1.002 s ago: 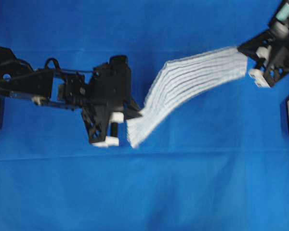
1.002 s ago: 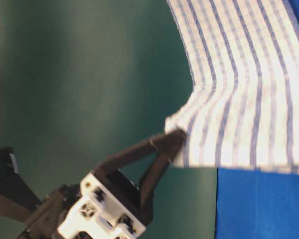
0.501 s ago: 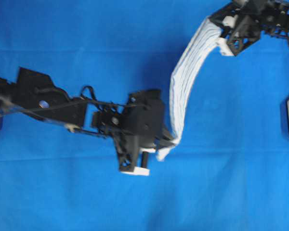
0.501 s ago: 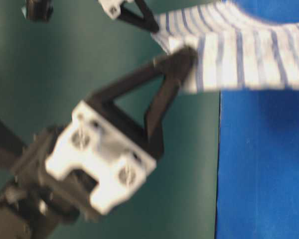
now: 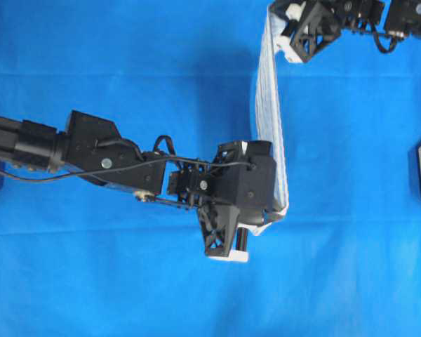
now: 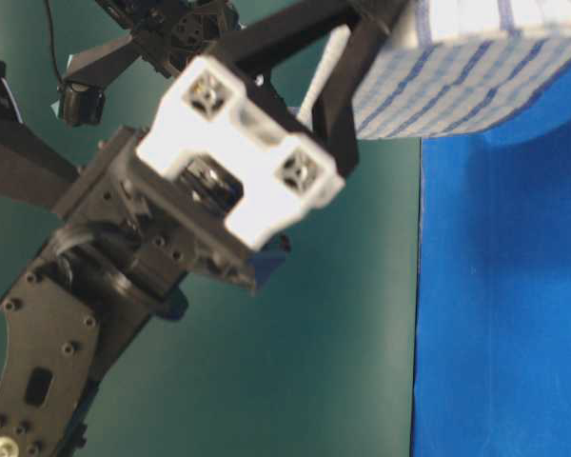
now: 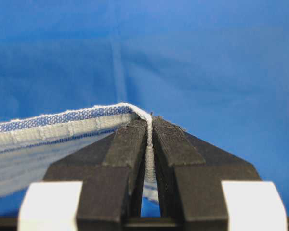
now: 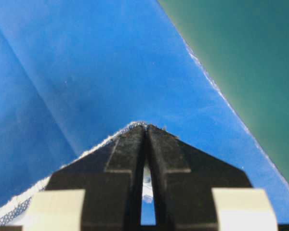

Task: Fold the blue towel.
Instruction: 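Lay the strip down vertically on the table with both grippers, then open both grippers and withdraw them to the sides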

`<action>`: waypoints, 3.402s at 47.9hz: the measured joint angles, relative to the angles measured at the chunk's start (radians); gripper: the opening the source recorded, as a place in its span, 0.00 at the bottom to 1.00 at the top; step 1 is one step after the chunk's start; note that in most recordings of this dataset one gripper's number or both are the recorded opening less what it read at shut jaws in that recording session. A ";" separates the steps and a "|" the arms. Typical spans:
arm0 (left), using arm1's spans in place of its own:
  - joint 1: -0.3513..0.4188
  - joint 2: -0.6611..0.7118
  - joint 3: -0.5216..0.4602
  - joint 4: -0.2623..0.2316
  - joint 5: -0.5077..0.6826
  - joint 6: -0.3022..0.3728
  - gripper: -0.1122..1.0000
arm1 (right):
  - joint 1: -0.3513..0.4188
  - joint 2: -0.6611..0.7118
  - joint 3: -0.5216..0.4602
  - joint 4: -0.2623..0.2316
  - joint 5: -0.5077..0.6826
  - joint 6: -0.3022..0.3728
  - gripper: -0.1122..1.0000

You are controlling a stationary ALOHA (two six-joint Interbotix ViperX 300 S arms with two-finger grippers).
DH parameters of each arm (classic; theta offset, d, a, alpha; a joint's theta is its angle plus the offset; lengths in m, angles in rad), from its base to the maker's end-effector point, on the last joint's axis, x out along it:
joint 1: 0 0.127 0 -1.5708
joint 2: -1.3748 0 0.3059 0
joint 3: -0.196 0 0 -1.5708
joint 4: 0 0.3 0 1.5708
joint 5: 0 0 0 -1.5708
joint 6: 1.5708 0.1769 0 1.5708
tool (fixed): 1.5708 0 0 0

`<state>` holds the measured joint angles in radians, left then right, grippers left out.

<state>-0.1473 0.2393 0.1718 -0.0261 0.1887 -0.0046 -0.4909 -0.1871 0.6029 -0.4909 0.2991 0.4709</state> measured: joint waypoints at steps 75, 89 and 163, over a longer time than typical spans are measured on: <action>0.028 0.014 0.268 0.000 -0.198 -0.163 0.13 | 0.005 0.267 -0.121 -0.002 -0.083 0.009 0.13; 0.025 0.014 0.270 0.000 -0.187 -0.164 0.57 | 0.006 0.268 -0.121 -0.002 -0.084 0.002 0.27; 0.247 -0.627 0.795 0.003 -0.577 0.031 0.79 | 0.215 -0.557 0.466 -0.002 -0.396 0.011 0.58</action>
<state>0.0997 -0.3881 0.9664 -0.0230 -0.3881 0.0261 -0.2761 -0.7440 1.0692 -0.4924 -0.0966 0.4817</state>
